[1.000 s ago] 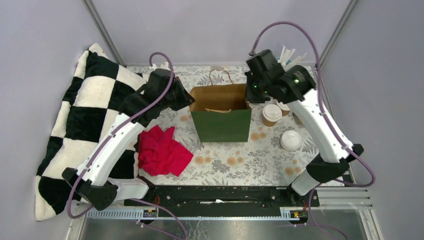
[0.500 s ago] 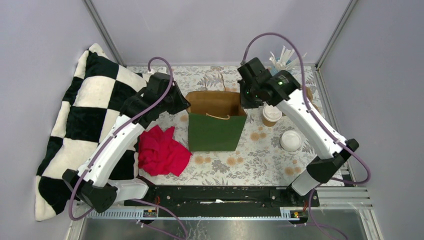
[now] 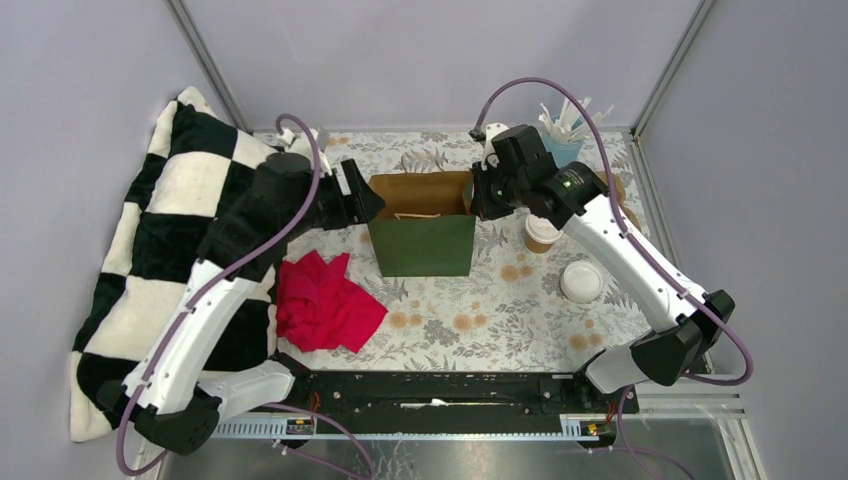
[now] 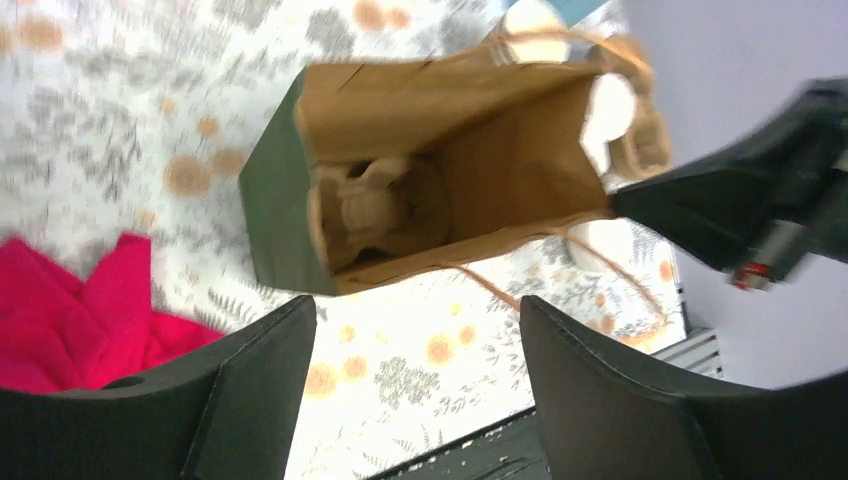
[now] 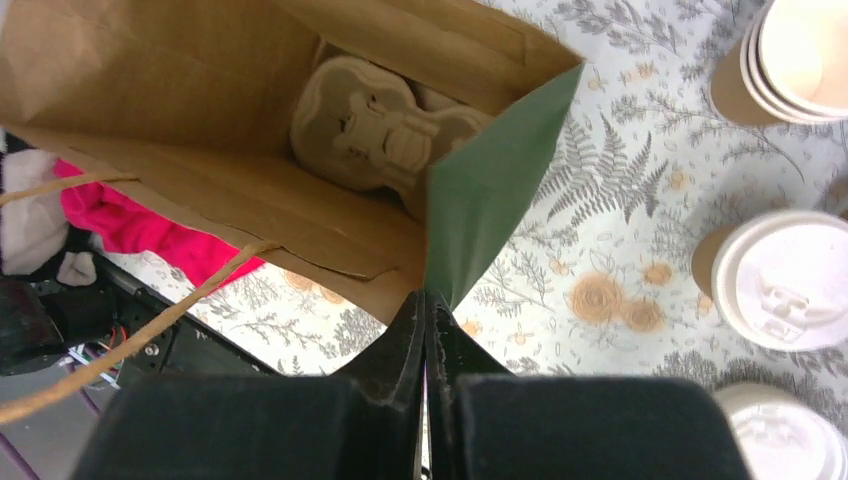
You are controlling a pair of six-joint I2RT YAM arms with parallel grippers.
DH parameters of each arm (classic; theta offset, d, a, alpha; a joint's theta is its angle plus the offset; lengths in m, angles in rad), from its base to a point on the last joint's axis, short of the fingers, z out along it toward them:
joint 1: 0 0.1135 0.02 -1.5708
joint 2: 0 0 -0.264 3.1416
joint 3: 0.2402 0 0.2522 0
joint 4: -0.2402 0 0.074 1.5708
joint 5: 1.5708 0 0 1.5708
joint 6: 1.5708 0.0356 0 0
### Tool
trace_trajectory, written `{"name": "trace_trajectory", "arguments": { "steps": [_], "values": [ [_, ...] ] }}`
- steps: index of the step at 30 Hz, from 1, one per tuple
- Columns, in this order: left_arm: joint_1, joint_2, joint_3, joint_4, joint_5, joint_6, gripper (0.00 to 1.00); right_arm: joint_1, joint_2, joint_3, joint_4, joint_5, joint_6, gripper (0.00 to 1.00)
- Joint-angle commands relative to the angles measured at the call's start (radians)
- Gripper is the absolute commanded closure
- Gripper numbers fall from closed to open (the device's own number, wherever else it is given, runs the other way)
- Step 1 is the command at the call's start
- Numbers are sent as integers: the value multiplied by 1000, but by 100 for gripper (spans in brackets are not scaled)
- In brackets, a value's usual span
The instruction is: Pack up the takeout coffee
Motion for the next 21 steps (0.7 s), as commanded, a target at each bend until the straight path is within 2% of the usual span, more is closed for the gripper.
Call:
{"name": "trace_trajectory", "arguments": {
  "steps": [1, 3, 5, 7, 8, 9, 12, 15, 17, 21],
  "values": [
    [5, 28, 191, 48, 69, 231, 21, -20, -12, 26, 62, -101, -66, 100],
    [6, 74, 229, 36, 29, 302, 21, -21, -2, 89, -7, -58, -29, 97],
    [6, 120, 238, 76, 53, 371, 18, -20, 2, 166, -90, 9, 28, 79],
    [7, 177, 241, 137, 101, 431, 13, -21, -1, 233, -153, 62, 70, 68],
    [8, 207, 251, 149, 121, 460, 11, -20, -5, 250, -177, 65, 76, 59],
    [9, 241, 273, 153, 125, 486, 9, -21, -11, 259, -196, 67, 81, 53],
    [34, 347, 352, 142, 171, 528, 6, -21, -52, 238, -213, 74, 87, 45],
    [66, 438, 420, 150, 212, 544, 4, -21, -96, 188, -205, 63, 99, 42],
    [84, 488, 463, 165, 260, 545, 5, -21, -117, 164, -203, 54, 110, 40],
    [94, 548, 516, 162, 251, 514, 9, -21, -139, 137, -209, 52, 115, 38]
  ]
}}
